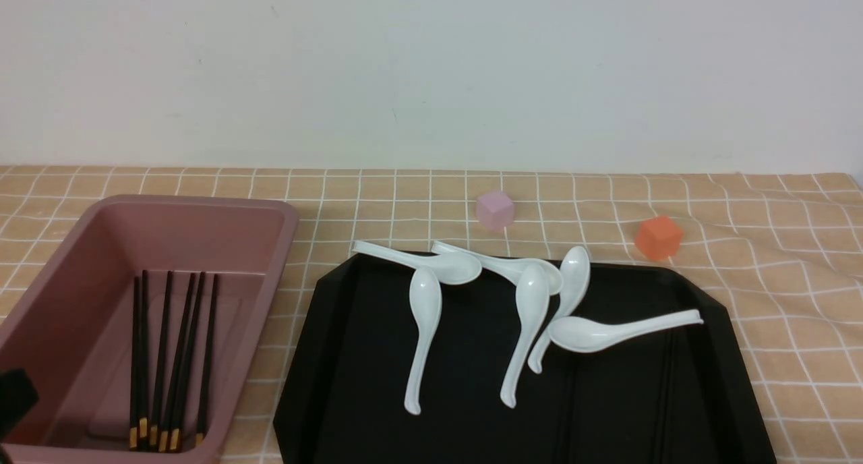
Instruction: On brown tablecloth take chopsticks from black tray and put them in box.
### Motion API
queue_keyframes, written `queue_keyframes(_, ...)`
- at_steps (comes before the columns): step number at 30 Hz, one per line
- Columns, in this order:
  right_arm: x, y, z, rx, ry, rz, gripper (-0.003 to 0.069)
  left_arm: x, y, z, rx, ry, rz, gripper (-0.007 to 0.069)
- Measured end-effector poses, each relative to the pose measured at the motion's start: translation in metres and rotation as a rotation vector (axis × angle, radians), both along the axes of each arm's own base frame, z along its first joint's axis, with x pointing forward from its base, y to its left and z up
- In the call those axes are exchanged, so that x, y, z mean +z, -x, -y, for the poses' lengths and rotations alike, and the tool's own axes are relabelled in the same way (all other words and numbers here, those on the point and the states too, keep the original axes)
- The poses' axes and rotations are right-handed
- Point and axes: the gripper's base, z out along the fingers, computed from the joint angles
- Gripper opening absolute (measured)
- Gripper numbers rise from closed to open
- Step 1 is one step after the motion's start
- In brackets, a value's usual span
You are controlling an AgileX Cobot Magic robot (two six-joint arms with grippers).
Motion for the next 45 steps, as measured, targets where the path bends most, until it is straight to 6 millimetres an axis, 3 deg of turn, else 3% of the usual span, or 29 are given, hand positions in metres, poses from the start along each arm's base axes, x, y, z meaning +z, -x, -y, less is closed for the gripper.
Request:
queue_keyframes(4,0.000,0.000,0.000,0.000,0.000,0.000,0.0240,-0.016,0.002,-0.003,0.010,-0.064,-0.007,-0.0013)
queue_keyframes(14,0.000,0.000,0.000,0.000,0.000,0.000,0.0240,-0.083,0.022,-0.014,0.145,-0.079,0.041,-0.0012)
queue_keyframes(22,0.000,0.000,0.000,0.000,0.000,0.000,0.0240,-0.115,0.021,-0.017,0.203,-0.087,-0.026,-0.0010)
queue_keyframes(45,0.000,0.000,0.000,0.000,0.000,0.000,0.0240,-0.116,0.020,-0.019,0.207,-0.112,0.000,0.0012)
